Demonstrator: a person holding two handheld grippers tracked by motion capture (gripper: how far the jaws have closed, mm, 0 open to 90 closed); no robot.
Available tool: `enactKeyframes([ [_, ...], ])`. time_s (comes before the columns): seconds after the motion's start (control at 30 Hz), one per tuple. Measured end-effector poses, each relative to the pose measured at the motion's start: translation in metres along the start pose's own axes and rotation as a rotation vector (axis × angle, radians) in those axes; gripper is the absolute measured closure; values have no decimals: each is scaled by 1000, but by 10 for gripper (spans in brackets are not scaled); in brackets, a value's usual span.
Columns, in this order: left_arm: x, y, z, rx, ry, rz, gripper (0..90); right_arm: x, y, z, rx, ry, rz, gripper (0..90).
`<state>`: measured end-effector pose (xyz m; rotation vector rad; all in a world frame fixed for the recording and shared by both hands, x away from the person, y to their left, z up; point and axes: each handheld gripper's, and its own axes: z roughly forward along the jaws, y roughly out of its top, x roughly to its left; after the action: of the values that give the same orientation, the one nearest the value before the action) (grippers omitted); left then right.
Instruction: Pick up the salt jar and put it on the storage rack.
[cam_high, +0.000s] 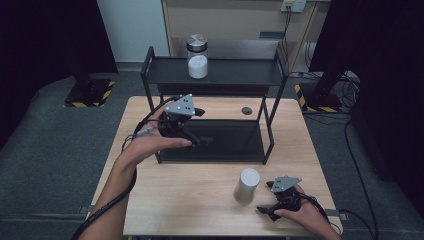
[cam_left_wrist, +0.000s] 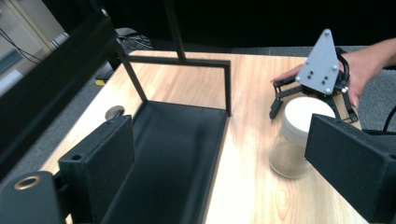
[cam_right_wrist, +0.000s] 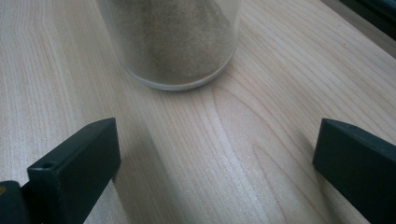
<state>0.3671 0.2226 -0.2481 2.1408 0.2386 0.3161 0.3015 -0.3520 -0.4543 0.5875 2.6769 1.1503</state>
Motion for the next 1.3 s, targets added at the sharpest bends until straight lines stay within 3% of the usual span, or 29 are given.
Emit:
enactKeyframes([
  [0.77,-28,-75,48,54,-59,-80,68,1,0,0,3,0,9,17],
  [1.13,-45,-109,66,96,-73,-94,63,1,0,0,3,-1,10,17],
  [1.3,-51,-128,73,100,-89,-128,62,1,0,0,5,-3,10,17],
])
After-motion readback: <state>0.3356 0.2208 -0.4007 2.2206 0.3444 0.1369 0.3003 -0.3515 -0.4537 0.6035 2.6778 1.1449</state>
